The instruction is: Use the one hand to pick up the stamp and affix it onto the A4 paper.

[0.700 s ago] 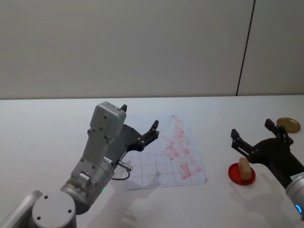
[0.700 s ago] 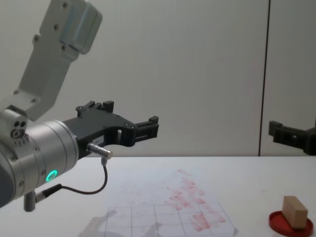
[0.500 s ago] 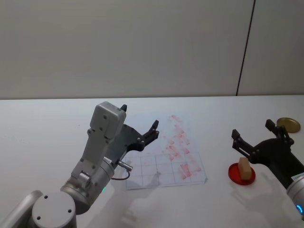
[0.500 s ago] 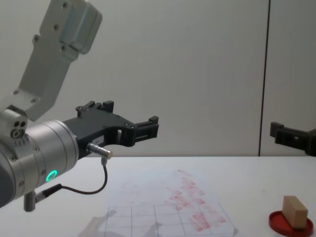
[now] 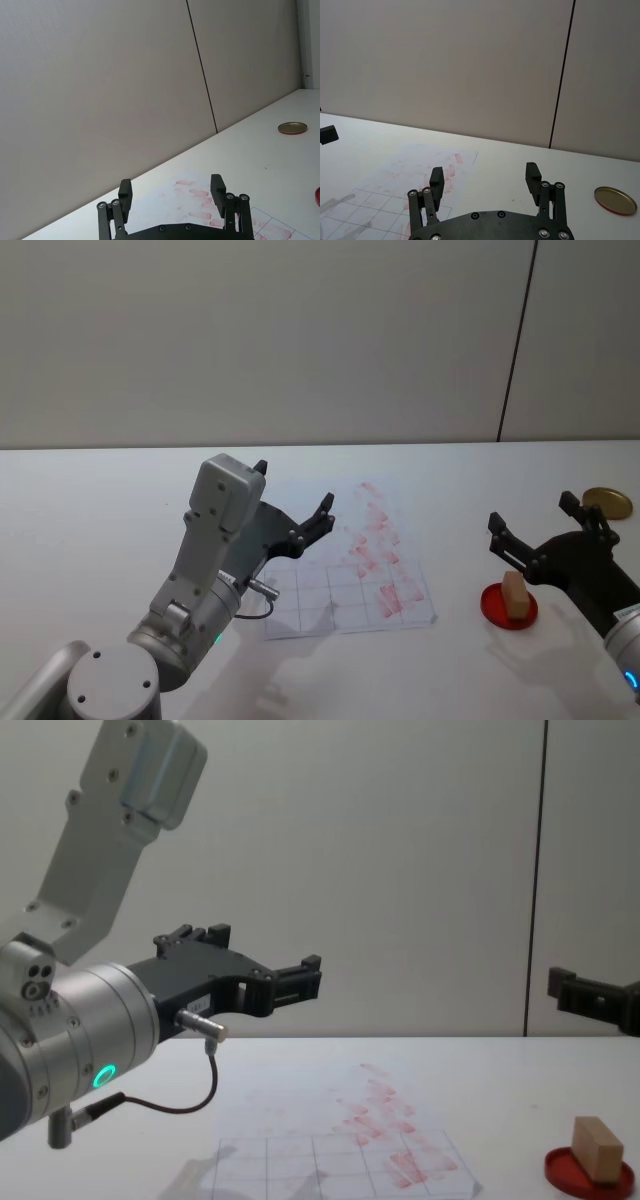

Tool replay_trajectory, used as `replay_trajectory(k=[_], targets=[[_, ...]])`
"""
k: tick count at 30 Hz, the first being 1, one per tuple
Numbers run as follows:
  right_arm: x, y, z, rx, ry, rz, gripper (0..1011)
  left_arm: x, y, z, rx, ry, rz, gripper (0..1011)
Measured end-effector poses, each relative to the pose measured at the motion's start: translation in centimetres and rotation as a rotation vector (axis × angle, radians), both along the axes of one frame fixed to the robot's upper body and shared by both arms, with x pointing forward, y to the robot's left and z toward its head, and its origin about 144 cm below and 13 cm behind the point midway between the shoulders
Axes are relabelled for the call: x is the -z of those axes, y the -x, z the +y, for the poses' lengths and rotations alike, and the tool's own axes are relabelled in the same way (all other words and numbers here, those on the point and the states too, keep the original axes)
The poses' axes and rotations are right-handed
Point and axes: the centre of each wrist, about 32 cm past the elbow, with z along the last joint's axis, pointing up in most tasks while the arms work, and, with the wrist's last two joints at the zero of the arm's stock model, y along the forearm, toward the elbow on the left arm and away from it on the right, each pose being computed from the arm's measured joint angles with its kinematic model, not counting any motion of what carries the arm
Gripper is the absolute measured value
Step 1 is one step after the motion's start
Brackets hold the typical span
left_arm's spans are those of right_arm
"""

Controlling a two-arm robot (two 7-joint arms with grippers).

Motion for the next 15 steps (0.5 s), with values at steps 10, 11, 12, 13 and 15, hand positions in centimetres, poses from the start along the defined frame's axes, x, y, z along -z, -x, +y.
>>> replay_trajectory(k=[10,11,12,13,15], targets=[[-0.1,0.2,0.9,0.029,-0.003,0.036,1001,0.0,0.0,0.0,0.000,0.000,0.000,993],[-0.1,0.2,1.1,0.036,-0.004,0.044,1001,0.0,0.0,0.0,0.000,0.000,0.000,993],[-0.1,0.2,1.3,0.046,-0.003,0.054,1001,0.0,0.0,0.0,0.000,0.000,0.000,993],[-0.1,0.3,1.5,0.054,-0.003,0.063,1001,0.0,0.0,0.0,0.000,0.000,0.000,993],[-0.1,0.3,1.7,0.067,-0.004,0.077,1001,0.0,0.0,0.0,0.000,0.000,0.000,993]])
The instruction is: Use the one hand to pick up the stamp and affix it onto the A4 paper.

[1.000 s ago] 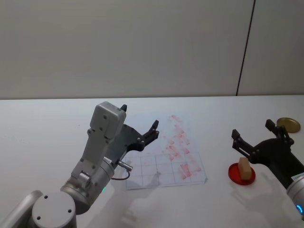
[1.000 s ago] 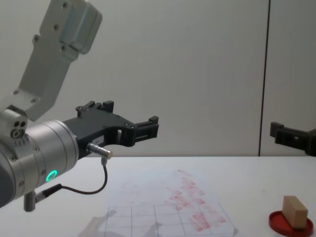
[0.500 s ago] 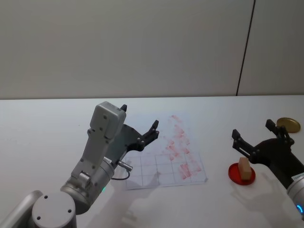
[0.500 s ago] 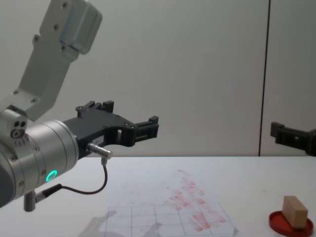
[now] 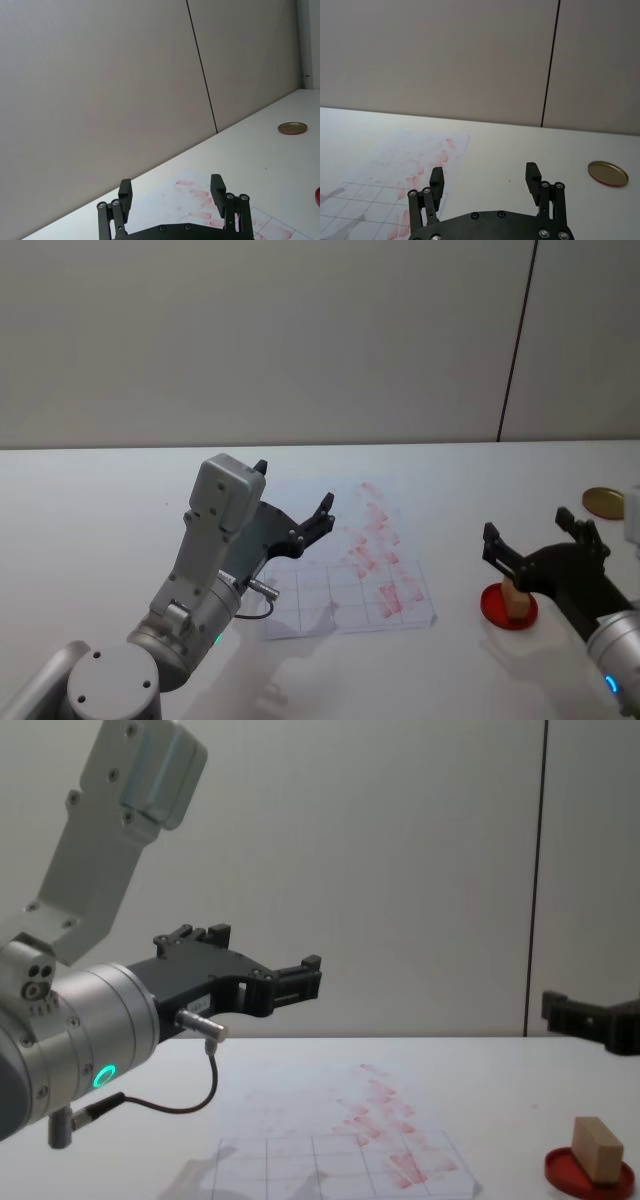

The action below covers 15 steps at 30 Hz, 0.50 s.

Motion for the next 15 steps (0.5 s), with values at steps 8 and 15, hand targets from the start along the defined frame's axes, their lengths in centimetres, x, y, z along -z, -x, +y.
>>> replay_trajectory(k=[8,15], targets=[[-0.2,0.1,1.8,0.084,-0.002,0.099,1001,0.0,0.0,0.0,0.000,0.000,0.000,993],[-0.5,-0.2,3.1,0.153,0.005,0.188,1001,0.0,0.0,0.0,0.000,0.000,0.000,993]])
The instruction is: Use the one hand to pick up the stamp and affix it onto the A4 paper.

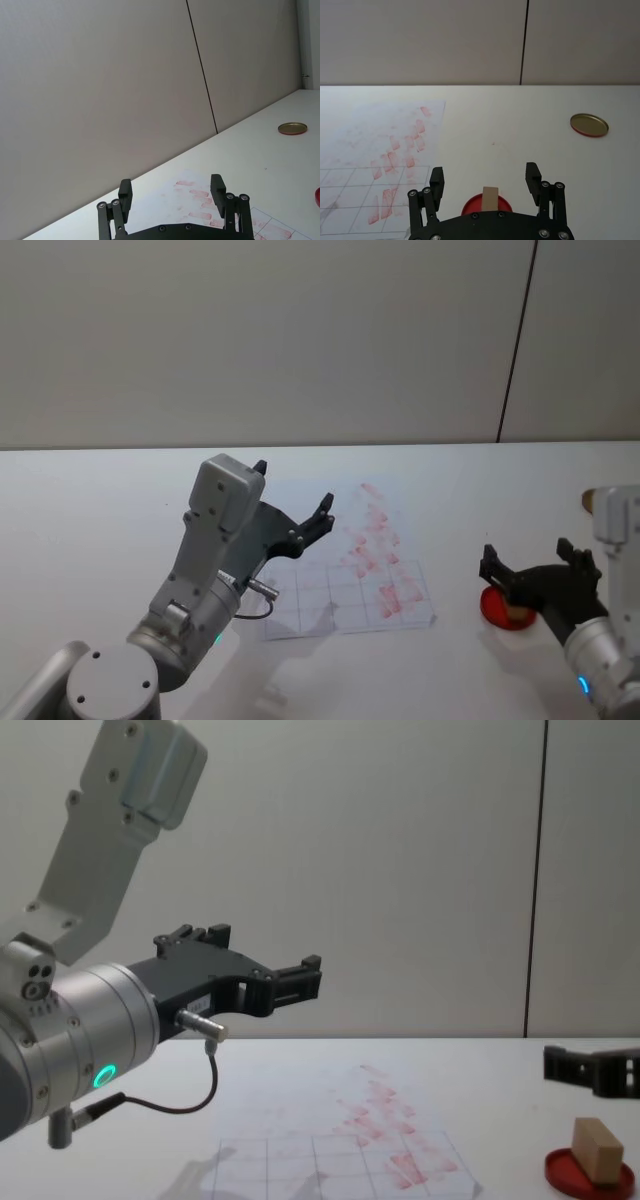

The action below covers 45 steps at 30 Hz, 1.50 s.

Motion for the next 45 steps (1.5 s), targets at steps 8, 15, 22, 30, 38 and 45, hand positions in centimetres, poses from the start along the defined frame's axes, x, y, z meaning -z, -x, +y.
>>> replay_trajectory(k=[8,15,22,30,38,45], targets=[[-0.1,-0.7,1.3,0.046,0.006,0.076,1001,0.0,0.0,0.0,0.000,0.000,0.000,993],[-0.2,-1.1,2.0,0.073,0.014,0.130,965,0.0,0.0,0.0,0.000,0.000,0.000,993],[-0.2,-1.5,2.7,0.102,0.024,0.187,807,0.0,0.0,0.0,0.000,0.000,0.000,993],[-0.1,-1.8,3.3,0.126,0.030,0.235,570,0.0,0.0,0.0,0.000,0.000,0.000,993],[-0.1,-2.0,3.6,0.133,0.029,0.255,306,0.0,0.0,0.0,0.000,0.000,0.000,993],[-0.2,-2.0,3.8,0.133,0.033,0.252,214,0.0,0.0,0.0,0.000,0.000,0.000,993]])
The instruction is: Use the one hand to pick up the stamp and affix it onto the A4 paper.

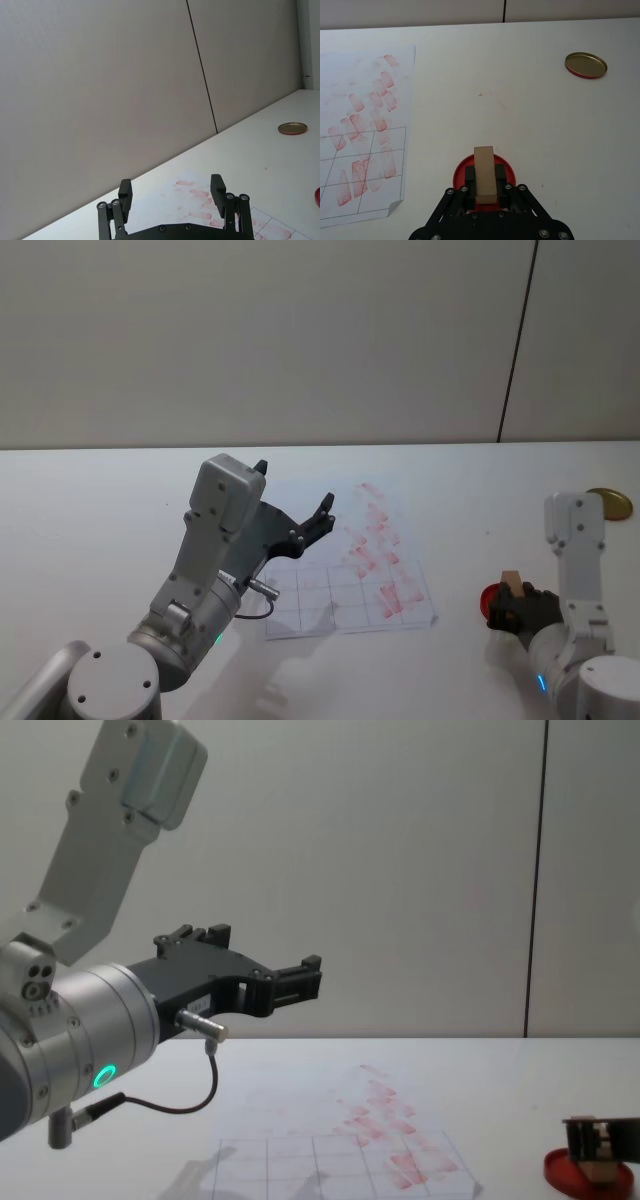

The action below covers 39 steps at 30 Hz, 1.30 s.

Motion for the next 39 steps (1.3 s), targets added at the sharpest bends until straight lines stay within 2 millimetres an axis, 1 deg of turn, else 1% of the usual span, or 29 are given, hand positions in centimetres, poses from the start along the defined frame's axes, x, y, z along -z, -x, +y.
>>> replay_trajectory(k=[8,20,39], targets=[[-0.1,0.0,-0.1,0.008,-0.005,0.004,214,0.0,0.0,0.0,0.000,0.000,0.000,993],[0.3,0.0,-0.7,0.029,-0.046,0.030,216,0.0,0.0,0.0,0.000,0.000,0.000,993],[0.7,-0.9,-1.7,0.026,-0.142,0.067,214,0.0,0.0,0.0,0.000,0.000,0.000,993]])
